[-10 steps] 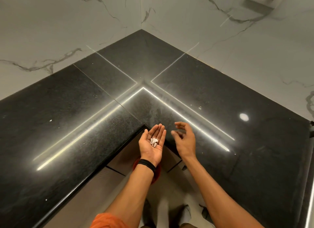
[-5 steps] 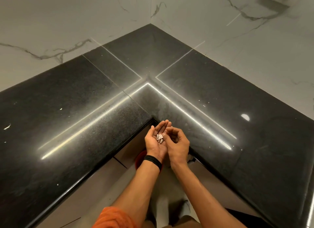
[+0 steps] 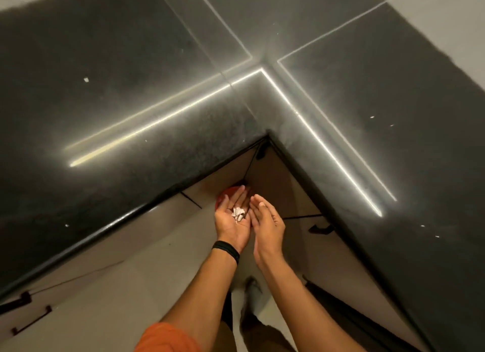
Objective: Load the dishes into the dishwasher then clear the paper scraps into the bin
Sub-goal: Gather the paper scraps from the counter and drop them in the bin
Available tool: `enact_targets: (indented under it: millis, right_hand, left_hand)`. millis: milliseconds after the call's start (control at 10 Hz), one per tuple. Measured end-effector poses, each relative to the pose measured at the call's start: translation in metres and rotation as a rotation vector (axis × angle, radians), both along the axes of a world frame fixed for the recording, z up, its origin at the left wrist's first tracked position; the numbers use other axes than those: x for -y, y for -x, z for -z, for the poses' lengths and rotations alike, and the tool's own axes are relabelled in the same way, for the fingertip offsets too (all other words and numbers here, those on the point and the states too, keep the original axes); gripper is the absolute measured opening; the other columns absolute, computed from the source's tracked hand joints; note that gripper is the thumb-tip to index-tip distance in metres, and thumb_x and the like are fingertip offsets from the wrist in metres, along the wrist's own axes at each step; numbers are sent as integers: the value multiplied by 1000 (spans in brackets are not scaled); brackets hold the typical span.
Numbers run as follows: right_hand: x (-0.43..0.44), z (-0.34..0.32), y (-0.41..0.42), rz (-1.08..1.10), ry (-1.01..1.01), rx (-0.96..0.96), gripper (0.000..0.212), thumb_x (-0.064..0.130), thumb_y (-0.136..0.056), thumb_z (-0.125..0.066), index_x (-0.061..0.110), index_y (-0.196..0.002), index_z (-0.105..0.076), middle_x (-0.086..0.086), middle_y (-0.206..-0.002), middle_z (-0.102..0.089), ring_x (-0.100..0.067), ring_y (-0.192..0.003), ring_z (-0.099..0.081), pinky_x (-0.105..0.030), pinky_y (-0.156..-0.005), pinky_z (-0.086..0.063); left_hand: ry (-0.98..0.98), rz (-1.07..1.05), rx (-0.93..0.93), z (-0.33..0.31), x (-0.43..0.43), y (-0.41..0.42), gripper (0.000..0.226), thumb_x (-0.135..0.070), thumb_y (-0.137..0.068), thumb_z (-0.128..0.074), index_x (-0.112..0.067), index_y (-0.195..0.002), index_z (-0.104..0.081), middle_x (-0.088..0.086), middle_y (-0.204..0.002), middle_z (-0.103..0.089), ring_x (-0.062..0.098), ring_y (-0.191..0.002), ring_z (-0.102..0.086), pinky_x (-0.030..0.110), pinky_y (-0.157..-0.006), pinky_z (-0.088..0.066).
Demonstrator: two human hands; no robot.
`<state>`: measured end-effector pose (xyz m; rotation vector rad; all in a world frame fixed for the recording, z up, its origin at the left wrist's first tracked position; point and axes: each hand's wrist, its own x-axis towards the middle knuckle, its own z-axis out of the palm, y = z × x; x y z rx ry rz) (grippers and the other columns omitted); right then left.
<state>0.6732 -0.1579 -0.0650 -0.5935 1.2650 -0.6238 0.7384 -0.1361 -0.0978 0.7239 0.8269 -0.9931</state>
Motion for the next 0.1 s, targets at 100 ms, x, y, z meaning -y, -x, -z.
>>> enact_targets:
  millis: [100]
  right_hand:
    - [2, 73, 2, 33, -131, -128, 29, 8, -104, -52, 11, -133, -59, -10, -130, -63, -22, -116, -62, -29, -94, -48]
  left_hand:
    - [-127, -4, 13, 71, 5, 8, 44, -36, -105, -41, -5, -123, -66, 20, -124, -68, 34, -118, -62, 44, -110, -45]
